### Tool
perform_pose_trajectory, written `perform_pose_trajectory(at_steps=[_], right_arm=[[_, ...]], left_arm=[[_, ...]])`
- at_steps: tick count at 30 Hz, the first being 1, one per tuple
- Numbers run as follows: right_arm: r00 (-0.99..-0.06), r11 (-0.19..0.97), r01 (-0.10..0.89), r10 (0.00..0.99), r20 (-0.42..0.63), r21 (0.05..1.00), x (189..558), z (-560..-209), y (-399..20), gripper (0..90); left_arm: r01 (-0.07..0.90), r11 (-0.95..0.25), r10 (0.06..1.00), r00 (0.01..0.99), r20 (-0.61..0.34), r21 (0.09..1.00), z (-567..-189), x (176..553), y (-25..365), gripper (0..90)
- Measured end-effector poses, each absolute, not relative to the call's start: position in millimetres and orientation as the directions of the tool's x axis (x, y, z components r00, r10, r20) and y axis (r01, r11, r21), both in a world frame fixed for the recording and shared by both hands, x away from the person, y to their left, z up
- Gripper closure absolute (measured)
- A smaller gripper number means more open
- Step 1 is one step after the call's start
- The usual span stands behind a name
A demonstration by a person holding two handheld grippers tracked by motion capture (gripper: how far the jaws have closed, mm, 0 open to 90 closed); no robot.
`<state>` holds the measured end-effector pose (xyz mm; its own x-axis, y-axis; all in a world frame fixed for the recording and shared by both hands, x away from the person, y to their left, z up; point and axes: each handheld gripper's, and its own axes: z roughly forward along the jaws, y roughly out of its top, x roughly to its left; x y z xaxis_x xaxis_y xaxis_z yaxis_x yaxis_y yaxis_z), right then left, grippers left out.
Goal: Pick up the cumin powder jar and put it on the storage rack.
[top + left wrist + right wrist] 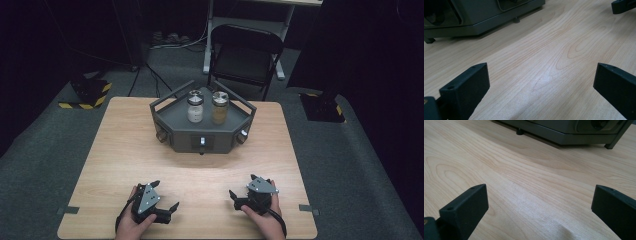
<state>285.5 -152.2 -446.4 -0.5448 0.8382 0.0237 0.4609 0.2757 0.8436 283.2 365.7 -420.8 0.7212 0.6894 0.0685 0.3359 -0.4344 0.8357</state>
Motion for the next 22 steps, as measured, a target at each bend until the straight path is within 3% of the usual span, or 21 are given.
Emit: perform_pose_trajectory(at_steps=[9, 22], right_arm=[[-0.585, 0.317, 0.442, 0.811, 0.001, 0.839, 287, -445, -151, 0.8], [-0.568, 0.245, 0.42, 0.822, 0.042, 0.874, 279, -453, -163, 0.7]], left_arm=[[0.362, -0.454, 0.685, 0.726, 0.059, 0.814, -417, 289, 363, 0.8], [0.358, -0.48, 0.669, 0.74, 0.07, 0.801, -415, 292, 360, 1.0]])
